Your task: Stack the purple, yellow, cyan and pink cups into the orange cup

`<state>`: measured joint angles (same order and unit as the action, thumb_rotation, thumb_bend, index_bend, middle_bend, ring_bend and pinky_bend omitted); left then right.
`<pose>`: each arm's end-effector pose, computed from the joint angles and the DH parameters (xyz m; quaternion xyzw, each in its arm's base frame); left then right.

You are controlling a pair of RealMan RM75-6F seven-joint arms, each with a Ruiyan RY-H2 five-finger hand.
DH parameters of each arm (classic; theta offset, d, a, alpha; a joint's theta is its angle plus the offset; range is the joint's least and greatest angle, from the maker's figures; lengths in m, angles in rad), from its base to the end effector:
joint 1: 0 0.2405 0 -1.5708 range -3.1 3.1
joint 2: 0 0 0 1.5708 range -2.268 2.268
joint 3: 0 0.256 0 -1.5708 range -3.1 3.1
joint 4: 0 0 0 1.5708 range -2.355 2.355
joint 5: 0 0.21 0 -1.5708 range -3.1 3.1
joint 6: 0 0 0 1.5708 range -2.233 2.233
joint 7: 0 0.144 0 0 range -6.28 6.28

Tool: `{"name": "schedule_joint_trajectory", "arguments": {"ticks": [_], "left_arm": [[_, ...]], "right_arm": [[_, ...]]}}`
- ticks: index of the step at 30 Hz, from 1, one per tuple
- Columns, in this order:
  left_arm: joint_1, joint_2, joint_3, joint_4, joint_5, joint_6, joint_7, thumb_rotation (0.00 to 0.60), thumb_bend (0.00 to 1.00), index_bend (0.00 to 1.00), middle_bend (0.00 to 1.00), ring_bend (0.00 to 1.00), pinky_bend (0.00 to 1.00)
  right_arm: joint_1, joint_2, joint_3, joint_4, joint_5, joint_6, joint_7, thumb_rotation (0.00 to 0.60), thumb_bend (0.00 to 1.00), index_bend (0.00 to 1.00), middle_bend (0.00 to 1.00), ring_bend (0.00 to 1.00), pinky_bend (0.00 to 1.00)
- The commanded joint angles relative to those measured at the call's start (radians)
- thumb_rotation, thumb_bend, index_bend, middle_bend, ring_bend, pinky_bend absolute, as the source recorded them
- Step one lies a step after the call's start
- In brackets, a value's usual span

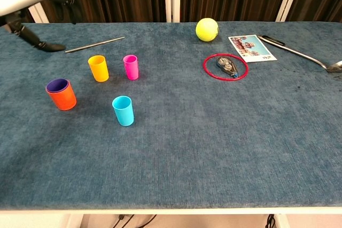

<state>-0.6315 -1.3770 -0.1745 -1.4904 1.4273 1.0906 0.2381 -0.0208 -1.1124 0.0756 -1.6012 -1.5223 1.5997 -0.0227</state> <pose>-0.1717 0.3388 0.0542 -0.7474 -0.2617 -0.4129 0.4499 -0.3195 -0.1523 0.1797 0.5602 -0.3594 0.3906 0.6359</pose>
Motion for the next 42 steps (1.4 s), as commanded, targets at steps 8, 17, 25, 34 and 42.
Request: {"name": "schedule_joint_trajectory", "arguments": {"ticks": [8,17,25,34,42], "left_arm": [[-0.150,-0.130,-0.079,0.113,-0.304,-0.206,0.154,0.600,0.21,0.33,0.33,0.34,0.15],[-0.196,-0.179,-0.034,0.186,-0.364,-0.275,0.199,0.600,0.20,0.32,0.32,0.34,0.16],[-0.212,-0.200,-0.012,0.225,-0.390,-0.286,0.216,0.600,0.21,0.33,0.33,0.35,0.16],[-0.219,-0.215,0.000,0.254,-0.390,-0.291,0.185,0.600,0.25,0.44,0.44,0.52,0.19],[-0.224,-0.224,0.001,0.264,-0.384,-0.277,0.170,0.600,0.29,0.49,0.49,0.57,0.20]], "right_arm": [[-0.007,0.008,0.003,0.007,0.004,0.010,0.025,0.600,0.31,0.00,0.00,0.00,0.00],[-0.009,0.024,0.009,0.001,-0.002,0.024,0.041,0.600,0.31,0.00,0.00,0.00,0.00],[-0.007,0.020,0.006,0.005,0.002,0.014,0.041,0.600,0.31,0.00,0.00,0.00,0.00],[-0.006,0.019,0.006,0.010,0.008,0.006,0.042,0.600,0.31,0.00,0.00,0.00,0.00],[-0.003,0.016,0.005,0.015,0.013,-0.002,0.043,0.600,0.31,0.00,0.00,0.00,0.00]]}}
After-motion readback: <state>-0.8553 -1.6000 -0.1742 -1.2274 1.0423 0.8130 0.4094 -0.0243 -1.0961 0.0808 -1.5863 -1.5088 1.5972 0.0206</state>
